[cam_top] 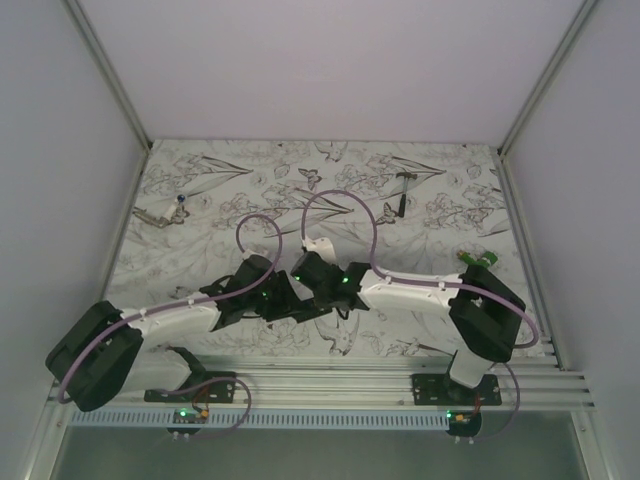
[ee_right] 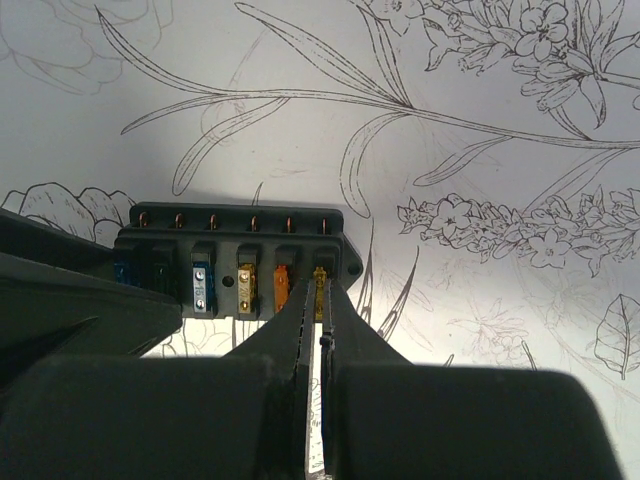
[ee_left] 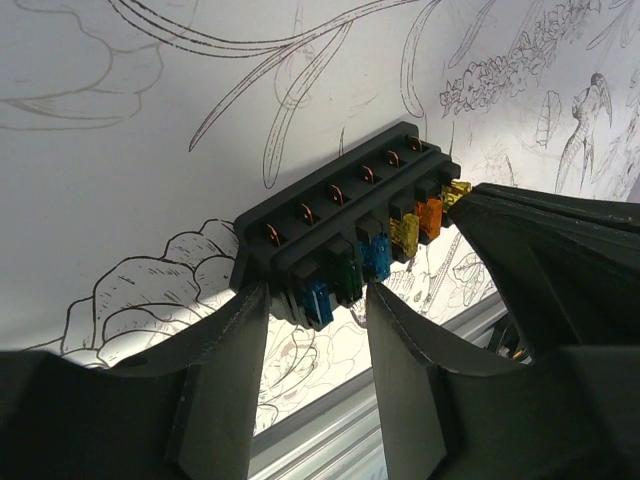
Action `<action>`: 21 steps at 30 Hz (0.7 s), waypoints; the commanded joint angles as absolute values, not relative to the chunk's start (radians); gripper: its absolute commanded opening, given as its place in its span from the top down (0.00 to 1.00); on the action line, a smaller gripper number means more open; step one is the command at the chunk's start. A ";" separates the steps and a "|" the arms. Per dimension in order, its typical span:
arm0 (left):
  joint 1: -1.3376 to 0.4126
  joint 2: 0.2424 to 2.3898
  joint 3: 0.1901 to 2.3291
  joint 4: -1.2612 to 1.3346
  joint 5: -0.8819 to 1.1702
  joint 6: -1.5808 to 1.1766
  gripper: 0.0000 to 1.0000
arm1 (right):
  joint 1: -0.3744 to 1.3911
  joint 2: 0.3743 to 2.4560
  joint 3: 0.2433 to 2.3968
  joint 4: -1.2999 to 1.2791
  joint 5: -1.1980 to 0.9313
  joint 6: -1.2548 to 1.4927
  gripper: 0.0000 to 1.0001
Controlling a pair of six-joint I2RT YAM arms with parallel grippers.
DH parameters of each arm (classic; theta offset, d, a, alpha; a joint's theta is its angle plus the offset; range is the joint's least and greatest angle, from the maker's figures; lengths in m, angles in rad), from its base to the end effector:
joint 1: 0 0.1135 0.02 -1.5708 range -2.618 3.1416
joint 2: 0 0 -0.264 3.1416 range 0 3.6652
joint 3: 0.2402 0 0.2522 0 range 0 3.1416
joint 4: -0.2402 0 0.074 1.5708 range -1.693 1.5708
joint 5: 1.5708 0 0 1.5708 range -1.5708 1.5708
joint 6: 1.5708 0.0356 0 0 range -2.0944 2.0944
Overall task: Snap on the fuse box
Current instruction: Install the fuse at the fuse box base.
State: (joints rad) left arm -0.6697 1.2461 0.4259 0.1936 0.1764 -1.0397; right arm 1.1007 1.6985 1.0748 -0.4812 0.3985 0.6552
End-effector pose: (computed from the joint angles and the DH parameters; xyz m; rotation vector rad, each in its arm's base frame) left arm 0.1804 -0.1508 0.1615 -0.3392 2.4090 -1.0772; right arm 0.1643 0.2928 0.1856 -0.4426 2.5050 0.1361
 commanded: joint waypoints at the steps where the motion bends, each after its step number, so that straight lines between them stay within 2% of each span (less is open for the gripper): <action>1: -0.678 1.289 0.413 0.207 0.160 -1.050 0.55 | 1.078 1.748 0.983 -0.521 0.341 0.624 1.00; 13: -0.665 1.302 0.409 0.200 0.152 -1.039 0.57 | 1.025 1.765 0.918 -0.515 0.258 0.592 1.00; 21: -0.637 1.312 0.409 0.180 0.155 -1.020 0.57 | 0.990 1.702 0.888 -0.511 0.226 0.548 1.00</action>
